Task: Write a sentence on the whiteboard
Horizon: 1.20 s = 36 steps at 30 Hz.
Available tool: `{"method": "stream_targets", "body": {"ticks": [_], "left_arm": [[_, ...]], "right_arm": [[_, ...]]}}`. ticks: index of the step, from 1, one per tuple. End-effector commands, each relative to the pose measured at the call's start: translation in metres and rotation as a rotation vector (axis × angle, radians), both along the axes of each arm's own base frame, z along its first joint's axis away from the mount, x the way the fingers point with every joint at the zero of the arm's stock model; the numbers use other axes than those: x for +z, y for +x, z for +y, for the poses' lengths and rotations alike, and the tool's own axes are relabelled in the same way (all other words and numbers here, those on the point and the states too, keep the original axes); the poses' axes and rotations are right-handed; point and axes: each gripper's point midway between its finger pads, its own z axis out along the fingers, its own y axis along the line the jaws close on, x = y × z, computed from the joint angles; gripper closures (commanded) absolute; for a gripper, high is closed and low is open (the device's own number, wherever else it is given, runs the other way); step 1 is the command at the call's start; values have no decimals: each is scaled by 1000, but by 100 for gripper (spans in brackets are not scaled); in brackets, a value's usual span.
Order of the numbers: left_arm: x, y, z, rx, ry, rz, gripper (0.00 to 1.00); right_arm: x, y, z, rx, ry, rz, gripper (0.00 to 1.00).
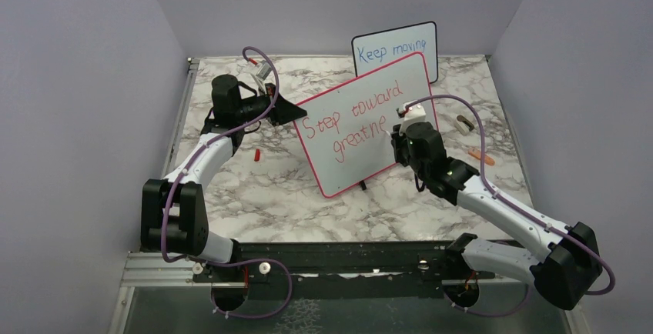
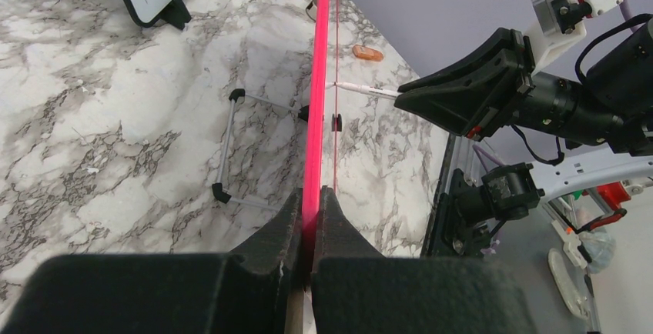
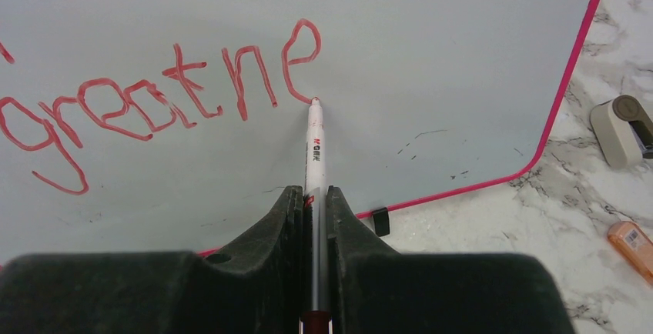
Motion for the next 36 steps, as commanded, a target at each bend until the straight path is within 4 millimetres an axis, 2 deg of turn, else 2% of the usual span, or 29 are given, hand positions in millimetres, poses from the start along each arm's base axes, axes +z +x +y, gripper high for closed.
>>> {"method": "stream_targets", "body": {"ticks": [1,16,36], "left_arm": [[-24,0,0,4,35,66,100],[-23,0,0,3,34,62,100],[-23,-1,-1,-3,34,62,100]], "right_arm": [[13,6,-8,-60,25,-60,100],[42,11,-13,-79,95,-141,100],[40,30,-8,-56,126,-143,100]]}}
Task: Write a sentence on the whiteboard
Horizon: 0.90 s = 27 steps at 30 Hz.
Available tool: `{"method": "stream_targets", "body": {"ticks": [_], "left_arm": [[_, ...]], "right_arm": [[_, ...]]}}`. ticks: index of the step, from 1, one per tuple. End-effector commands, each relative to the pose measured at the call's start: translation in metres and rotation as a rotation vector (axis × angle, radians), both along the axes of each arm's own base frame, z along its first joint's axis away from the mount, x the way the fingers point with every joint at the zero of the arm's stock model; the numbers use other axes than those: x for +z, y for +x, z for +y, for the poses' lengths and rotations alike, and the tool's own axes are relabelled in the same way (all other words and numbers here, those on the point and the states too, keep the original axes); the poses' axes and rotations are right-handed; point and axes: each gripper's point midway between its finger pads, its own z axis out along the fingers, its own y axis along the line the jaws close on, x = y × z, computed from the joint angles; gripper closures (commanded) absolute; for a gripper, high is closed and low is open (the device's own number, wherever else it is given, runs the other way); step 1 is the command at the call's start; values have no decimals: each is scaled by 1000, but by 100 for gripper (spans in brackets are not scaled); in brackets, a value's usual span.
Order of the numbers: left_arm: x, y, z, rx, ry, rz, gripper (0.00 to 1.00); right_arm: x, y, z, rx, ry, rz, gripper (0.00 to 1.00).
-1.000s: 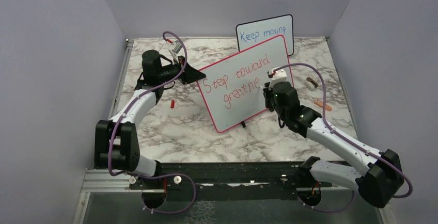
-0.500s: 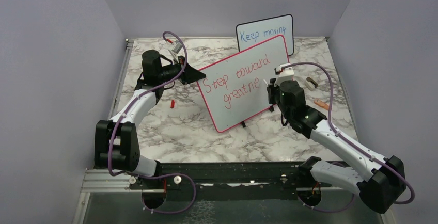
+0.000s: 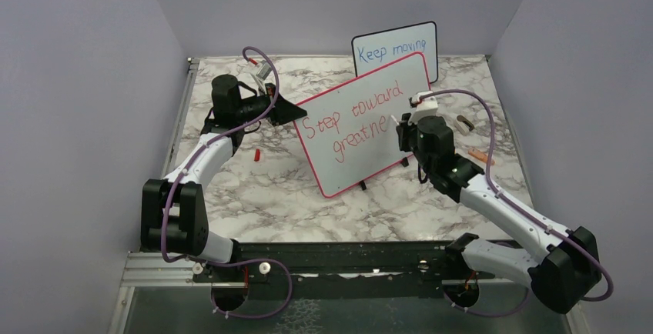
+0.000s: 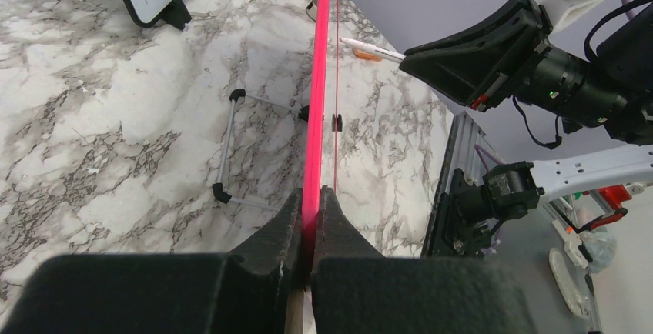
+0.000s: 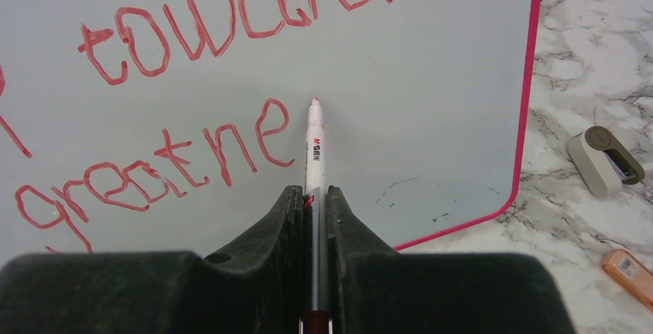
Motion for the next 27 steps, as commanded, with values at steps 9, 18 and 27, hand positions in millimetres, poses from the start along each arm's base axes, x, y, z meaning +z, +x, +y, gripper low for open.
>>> {"method": "stream_targets", "body": {"ticks": [9,18,27], "left_arm": [[-23,-1,-1,-4,33,62,100],[-22,-1,-1,-6,32,61,100],[-23,-1,-1,-4,33,65,100]], "right_arm": [[4,10,5,10,32,-19,100],[7,9,9,34,41,-21,100],[10,6,16,79,50,-16,100]]}}
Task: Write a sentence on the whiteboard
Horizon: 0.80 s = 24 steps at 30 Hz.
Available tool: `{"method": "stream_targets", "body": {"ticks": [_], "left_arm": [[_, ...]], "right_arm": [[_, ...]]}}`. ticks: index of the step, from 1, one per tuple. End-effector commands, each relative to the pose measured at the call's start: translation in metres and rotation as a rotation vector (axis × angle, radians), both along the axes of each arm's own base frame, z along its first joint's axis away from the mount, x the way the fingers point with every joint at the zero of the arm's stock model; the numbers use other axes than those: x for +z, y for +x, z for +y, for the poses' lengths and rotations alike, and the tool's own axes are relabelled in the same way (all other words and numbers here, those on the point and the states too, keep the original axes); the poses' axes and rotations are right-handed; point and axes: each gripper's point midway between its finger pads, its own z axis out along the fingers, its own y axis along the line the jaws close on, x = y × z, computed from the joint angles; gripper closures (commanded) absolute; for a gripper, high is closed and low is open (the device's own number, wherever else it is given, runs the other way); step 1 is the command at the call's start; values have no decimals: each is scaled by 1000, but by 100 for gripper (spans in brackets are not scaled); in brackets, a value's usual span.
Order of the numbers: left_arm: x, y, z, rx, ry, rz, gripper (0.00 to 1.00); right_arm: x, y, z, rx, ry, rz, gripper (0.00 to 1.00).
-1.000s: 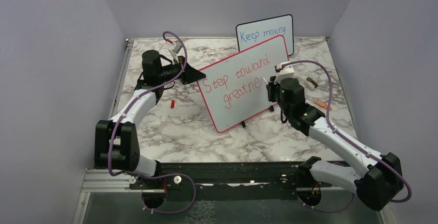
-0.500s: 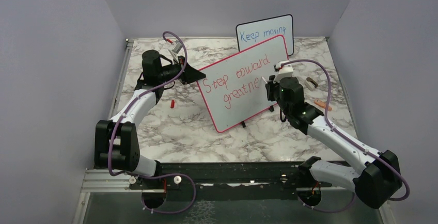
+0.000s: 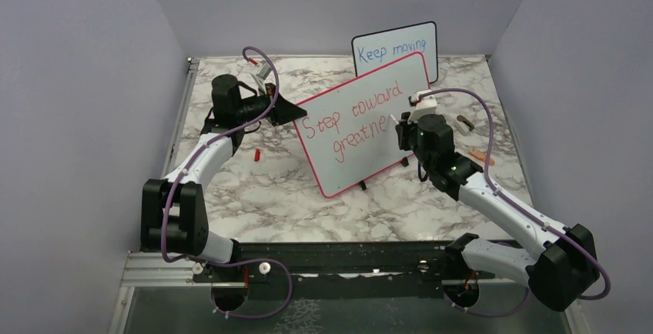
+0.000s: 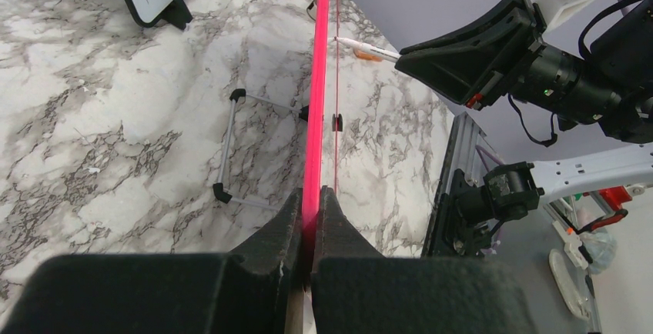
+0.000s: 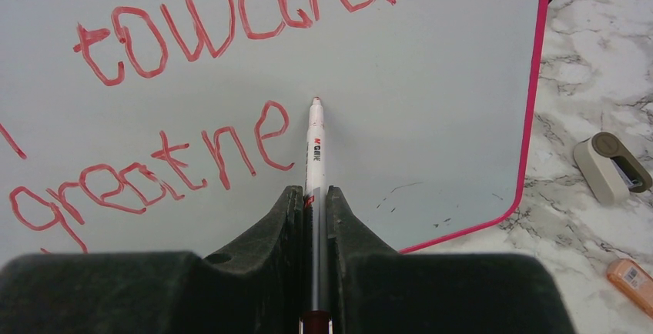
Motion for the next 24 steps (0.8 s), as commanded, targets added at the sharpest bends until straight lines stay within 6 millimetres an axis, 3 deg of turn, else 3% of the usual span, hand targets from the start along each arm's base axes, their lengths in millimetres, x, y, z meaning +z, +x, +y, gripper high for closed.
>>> {"method": "stream_targets", "body": {"ticks": [1,15,24], "left_arm": [[-23,-2,-1,-5,33,63,100],[-23,-1,-1,-2,33,63,100],[-23,-1,-1,-1,33,63,100]], "right_arm": [[13,1,9,45,36,-21,100],[-1,-11,11,83,26,45,100],[-13,-18,-1,38,-5,86,100]]}}
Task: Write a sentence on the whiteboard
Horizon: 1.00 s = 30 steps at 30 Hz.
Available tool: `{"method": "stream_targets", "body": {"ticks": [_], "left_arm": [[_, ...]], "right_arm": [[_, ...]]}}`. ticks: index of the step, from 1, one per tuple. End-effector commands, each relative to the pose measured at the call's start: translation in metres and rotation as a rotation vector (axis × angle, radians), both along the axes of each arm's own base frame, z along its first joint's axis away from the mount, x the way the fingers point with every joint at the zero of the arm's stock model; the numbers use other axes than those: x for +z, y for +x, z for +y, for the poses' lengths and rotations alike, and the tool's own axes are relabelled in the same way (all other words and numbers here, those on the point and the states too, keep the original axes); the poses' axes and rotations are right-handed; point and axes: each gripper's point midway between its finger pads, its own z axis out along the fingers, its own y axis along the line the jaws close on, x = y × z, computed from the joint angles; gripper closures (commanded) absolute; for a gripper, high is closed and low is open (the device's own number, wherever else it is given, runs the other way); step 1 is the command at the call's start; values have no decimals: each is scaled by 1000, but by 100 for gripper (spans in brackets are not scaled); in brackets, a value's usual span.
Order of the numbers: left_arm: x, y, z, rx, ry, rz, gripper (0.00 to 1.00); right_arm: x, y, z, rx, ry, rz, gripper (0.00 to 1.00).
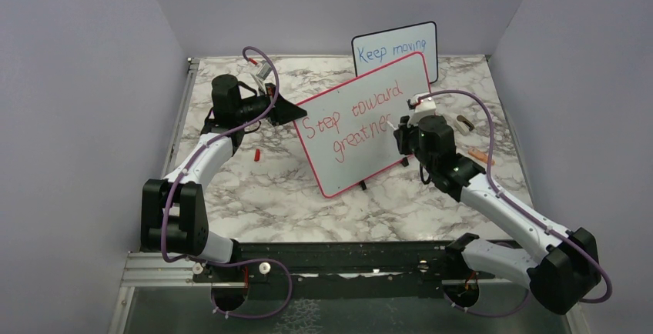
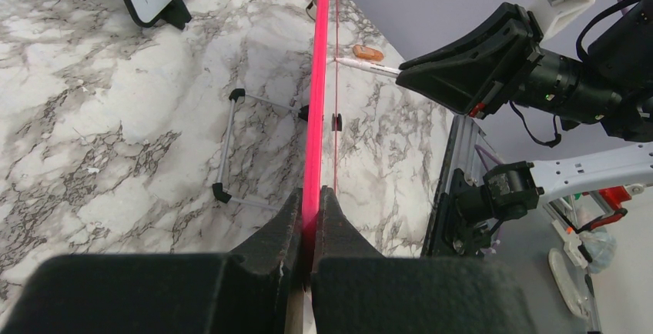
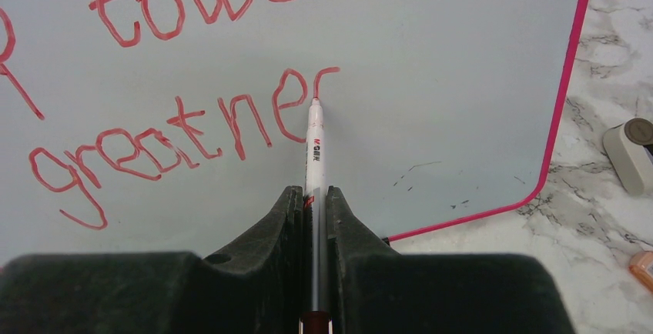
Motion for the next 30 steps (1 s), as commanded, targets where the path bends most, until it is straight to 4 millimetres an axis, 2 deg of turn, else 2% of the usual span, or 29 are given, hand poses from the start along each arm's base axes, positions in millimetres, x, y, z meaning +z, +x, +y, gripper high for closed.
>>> {"method": "stream_targets", "body": {"ticks": [1,11,20,26,30], "left_arm": [[-23,-1,-1,-2,33,63,100],[-23,-2,-1,-3,32,63,100],[-22,-2,-1,-3,33,62,100],[-23,-2,-1,-2,33,62,100],[-23,-2,-1,-2,33,62,100]], "right_arm": [[-6,-7,-8,-25,-14,32,100],[-10,-6,-23,-109,-29,31,100],[-20,-15,-13,-45,-18,85,100],[-17,-17,0,16,17,95,100],[-14,-14,0,4,33,77,100]]}}
